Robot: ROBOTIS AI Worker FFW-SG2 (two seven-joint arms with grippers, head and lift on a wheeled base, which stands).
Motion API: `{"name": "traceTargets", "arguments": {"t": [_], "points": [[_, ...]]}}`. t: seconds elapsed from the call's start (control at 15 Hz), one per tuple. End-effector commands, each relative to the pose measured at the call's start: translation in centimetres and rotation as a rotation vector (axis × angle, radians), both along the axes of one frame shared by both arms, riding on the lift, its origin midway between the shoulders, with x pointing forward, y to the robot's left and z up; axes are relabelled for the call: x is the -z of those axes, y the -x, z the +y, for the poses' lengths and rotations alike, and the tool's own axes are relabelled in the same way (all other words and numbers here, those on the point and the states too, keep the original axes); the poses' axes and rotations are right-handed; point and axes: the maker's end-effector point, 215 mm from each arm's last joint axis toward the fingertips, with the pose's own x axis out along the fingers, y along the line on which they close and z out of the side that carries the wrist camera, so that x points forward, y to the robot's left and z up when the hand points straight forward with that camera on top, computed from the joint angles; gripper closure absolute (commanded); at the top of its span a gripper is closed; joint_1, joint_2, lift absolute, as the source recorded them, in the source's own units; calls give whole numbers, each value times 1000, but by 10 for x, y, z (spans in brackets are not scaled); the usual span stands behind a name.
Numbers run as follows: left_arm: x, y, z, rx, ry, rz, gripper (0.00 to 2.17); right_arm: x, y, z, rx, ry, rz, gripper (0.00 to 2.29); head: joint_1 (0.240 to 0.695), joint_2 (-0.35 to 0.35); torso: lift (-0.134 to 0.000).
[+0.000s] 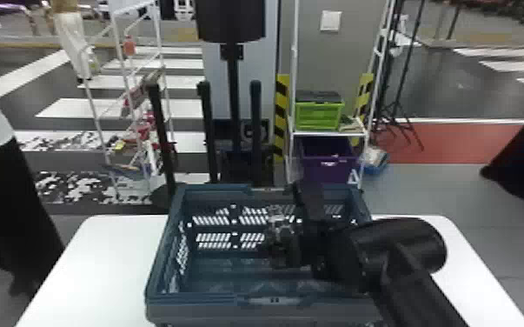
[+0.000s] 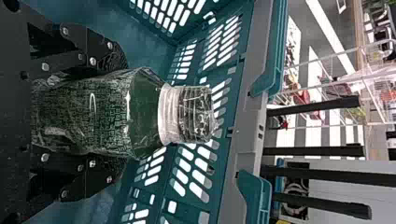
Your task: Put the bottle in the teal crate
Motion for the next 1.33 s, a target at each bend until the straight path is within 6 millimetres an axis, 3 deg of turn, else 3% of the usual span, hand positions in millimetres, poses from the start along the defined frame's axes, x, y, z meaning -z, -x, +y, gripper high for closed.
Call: {"name": "traceTargets", "arguments": {"t": [0.0, 0.07, 0.13, 0.2, 0.27, 0.33, 0.6, 0.87, 1.27], "points": [[1, 0, 2, -4, 1, 2, 140, 8, -1, -3, 5, 4, 24, 1639, 499, 0, 0], [1, 0, 2, -5, 0, 1, 140, 10, 0, -3, 5, 2, 30, 1558, 499, 0, 0], [1, 0, 2, -5, 0, 1, 140, 10, 1, -1, 4, -5, 34, 1332, 499, 0, 0], [-1, 0, 2, -3, 0, -3, 140, 12, 1, -2, 6, -5, 37, 896, 499, 0, 0], [-1, 0, 2, -3, 0, -5, 140, 11, 2, -1, 6, -9, 39, 248, 499, 0, 0], [-2, 1, 4, -5, -1, -8, 140, 10, 2, 0, 6, -11, 41, -2, 499, 0, 0], [-6, 3, 4, -7, 1, -19, 140, 10, 6, -1, 2, 2, 53, 63, 499, 0, 0], [-9, 6, 5, -12, 3, -27, 140, -16, 9, 8, -11, -16, 8, 66, 499, 0, 0], [-15, 7, 3, -14, 8, -41, 140, -89, 40, 10, -2, 15, -168, 60, 499, 0, 0]]}}
